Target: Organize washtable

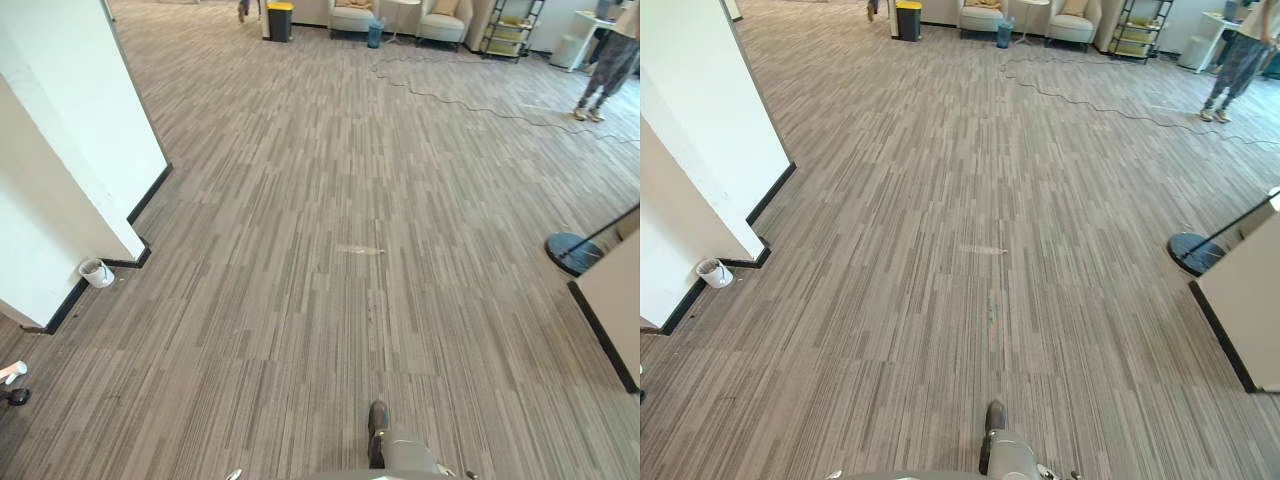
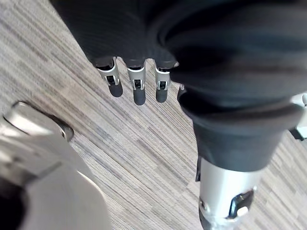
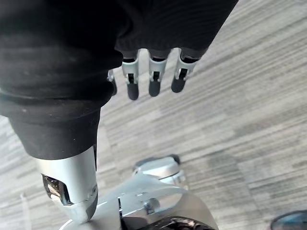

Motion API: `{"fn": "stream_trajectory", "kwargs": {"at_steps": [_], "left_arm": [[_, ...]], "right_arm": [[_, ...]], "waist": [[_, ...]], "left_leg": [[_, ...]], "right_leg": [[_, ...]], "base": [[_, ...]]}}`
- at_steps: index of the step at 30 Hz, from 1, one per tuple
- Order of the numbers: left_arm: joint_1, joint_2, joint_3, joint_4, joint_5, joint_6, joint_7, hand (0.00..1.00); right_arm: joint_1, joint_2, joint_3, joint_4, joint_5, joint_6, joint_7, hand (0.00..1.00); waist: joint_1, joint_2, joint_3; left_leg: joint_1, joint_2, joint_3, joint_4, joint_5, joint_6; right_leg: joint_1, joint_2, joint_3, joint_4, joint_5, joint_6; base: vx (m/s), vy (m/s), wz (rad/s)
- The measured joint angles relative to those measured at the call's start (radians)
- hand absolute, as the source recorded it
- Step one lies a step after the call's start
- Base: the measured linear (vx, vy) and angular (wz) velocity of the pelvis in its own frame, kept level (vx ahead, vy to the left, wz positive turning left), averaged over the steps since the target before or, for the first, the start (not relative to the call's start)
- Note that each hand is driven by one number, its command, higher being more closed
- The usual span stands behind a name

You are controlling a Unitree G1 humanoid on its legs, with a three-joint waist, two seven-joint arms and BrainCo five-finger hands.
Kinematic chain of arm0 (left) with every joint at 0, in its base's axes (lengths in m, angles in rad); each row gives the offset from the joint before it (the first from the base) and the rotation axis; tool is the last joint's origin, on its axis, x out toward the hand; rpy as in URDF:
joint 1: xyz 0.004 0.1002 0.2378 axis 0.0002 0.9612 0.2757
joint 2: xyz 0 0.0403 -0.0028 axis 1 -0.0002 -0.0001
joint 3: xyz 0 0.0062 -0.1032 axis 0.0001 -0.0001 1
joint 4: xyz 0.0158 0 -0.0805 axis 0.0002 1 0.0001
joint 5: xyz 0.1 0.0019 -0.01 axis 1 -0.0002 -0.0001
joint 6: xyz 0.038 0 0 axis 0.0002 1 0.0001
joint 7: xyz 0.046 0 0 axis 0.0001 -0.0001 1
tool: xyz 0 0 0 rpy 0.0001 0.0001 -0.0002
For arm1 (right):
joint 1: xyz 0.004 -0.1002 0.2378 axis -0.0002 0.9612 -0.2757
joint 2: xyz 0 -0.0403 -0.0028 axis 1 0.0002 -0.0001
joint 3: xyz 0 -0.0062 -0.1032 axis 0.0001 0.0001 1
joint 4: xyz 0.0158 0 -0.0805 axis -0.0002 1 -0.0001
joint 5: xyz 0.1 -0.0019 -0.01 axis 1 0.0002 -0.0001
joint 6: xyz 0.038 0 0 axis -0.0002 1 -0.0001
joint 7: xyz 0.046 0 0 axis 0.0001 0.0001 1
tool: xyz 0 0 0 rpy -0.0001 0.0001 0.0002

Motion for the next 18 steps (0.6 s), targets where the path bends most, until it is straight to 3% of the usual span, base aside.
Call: {"fn": "stream_trajectory", "kwargs": {"at_steps": [1,3,5,6,7,8,9,10,12,14,15,16,17,18], "left_arm": [[-0.014,-0.012,0.001,-0.003,0.003,-0.004,0.001,0.0],[-0.026,-0.026,-0.014,-0.005,0.028,-0.008,0.002,0.0],[-0.024,-0.033,-0.01,-0.008,0.032,-0.011,0.001,0.0],[-0.027,-0.049,-0.001,-0.018,0.031,-0.012,0.0,0.0],[-0.024,-0.056,0.013,-0.023,0.023,-0.011,0.0,0.0],[-0.02,-0.059,0.02,-0.024,0.016,-0.012,0.0,0.0],[-0.014,-0.059,0.025,-0.023,0.006,-0.011,-0.002,0.0],[0.001,-0.051,0.026,-0.023,-0.007,-0.011,-0.002,0.0],[0.033,-0.035,-0.007,-0.022,-0.01,-0.01,-0.001,0.0],[0.052,-0.036,-0.015,-0.022,-0.013,-0.009,-0.001,0.0],[0.059,-0.036,-0.023,-0.022,-0.014,-0.009,-0.001,0.0],[0.069,-0.031,-0.034,-0.024,-0.015,-0.009,-0.001,0.0],[0.071,-0.03,-0.035,-0.025,-0.017,-0.009,-0.001,0.0],[0.072,-0.027,-0.034,-0.026,-0.023,-0.009,-0.001,0.0]], "right_arm": [[0.005,0.0,0.001,-0.014,0.0,-0.002,0.0,0.0],[0.013,-0.003,0.002,-0.016,0.0,-0.004,0.0,0.0],[0.017,-0.013,0.001,-0.021,-0.004,-0.002,0.001,0.0],[0.019,-0.02,0.001,-0.028,-0.005,0.005,0.001,0.0],[0.033,-0.03,-0.002,-0.039,-0.005,0.009,0.005,0.0],[0.034,-0.033,-0.001,-0.041,-0.005,0.012,0.004,0.0],[0.03,-0.034,-0.009,-0.041,-0.005,0.013,0.0,0.0],[0.023,-0.032,-0.021,-0.019,-0.005,0.018,-0.009,0.0],[0.006,-0.023,-0.024,-0.007,-0.003,0.019,-0.016,0.0],[-0.014,-0.017,-0.059,0.008,-0.001,0.02,-0.019,0.0],[-0.014,-0.014,-0.059,0.008,-0.001,0.02,-0.019,0.0],[-0.012,-0.008,-0.057,0.001,0.0,0.021,-0.021,0.0],[-0.004,-0.002,-0.056,-0.017,0.003,0.02,-0.022,0.0],[-0.002,0.003,-0.054,-0.022,0.003,0.02,-0.025,0.0]], "waist": [[-0.009,0.005,0.003],[-0.009,0.01,-0.005],[-0.012,0.029,-0.031],[-0.013,0.044,-0.026],[-0.015,0.06,-0.022],[-0.006,0.067,-0.021],[-0.006,0.075,-0.015],[-0.007,0.068,-0.01],[-0.003,0.049,-0.008],[0.02,0.041,-0.003],[0.02,0.038,-0.001],[0.02,0.028,0.003],[0.02,0.027,0.003],[0.023,0.018,0.003]], "left_leg": [[0.03,0.006,-0.019,-0.002,0.049,-0.003],[0.062,0.007,-0.026,0.002,0.13,-0.023],[0.031,0.023,-0.034,0.104,0.199,-0.035],[-0.055,0.045,-0.037,0.305,0.265,-0.054],[-0.173,0.096,-0.018,0.543,0.438,-0.071],[-0.218,0.131,0.005,0.651,0.487,-0.065],[-0.29,0.187,0.051,0.8,0.443,-0.02],[-0.368,0.211,0.082,0.917,0.352,0.031],[-0.478,0.179,0.12,0.924,0.26,0.029],[-0.598,0.144,0.162,0.749,0.187,0.031],[-0.617,0.132,0.164,0.67,0.185,0.032],[-0.623,0.106,0.166,0.455,0.189,0.029],[-0.619,0.083,0.144,0.246,0.223,0.018],[-0.614,0.07,0.145,0.223,0.29,0.017]], "right_leg": [[-0.019,-0.012,-0.021,0.126,-0.081,-0.02],[-0.022,-0.026,-0.035,0.247,-0.173,-0.03],[0.009,-0.004,-0.053,0.256,-0.236,-0.036],[0.057,0.013,-0.064,0.229,-0.27,-0.043],[0.117,0.042,-0.069,0.182,-0.282,-0.059],[0.152,0.06,-0.064,0.16,-0.289,-0.07],[0.208,0.085,-0.063,0.131,-0.3,-0.089],[0.276,0.1,-0.054,0.087,-0.307,-0.099],[0.371,0.098,-0.025,0.012,-0.315,-0.102],[0.429,0.084,0.014,-0.034,-0.33,-0.075],[0.442,0.076,0.016,-0.041,-0.338,-0.064],[0.466,0.053,0.019,-0.043,-0.36,-0.042],[0.488,0.033,0.019,-0.039,-0.394,-0.019],[0.499,0.014,0.022,-0.033,-0.412,-0.003]], "base": [[0.66,-0.21,0.45],[0.62,-0.228,0.22],[0.57,-0.221,0.02],[0.51,-0.168,-0.08],[0.57,-0.128,-0.16],[0.43,-0.061,-0.18],[0.4,-0.043,-0.26],[0.35,-0.042,-0.32],[0.34,-0.011,-0.38],[0.33,0.094,-0.47],[0.34,0.181,-0.27],[0.38,0.229,-0.01],[0.49,0.323,0.03],[0.53,0.353,0.06]]}}
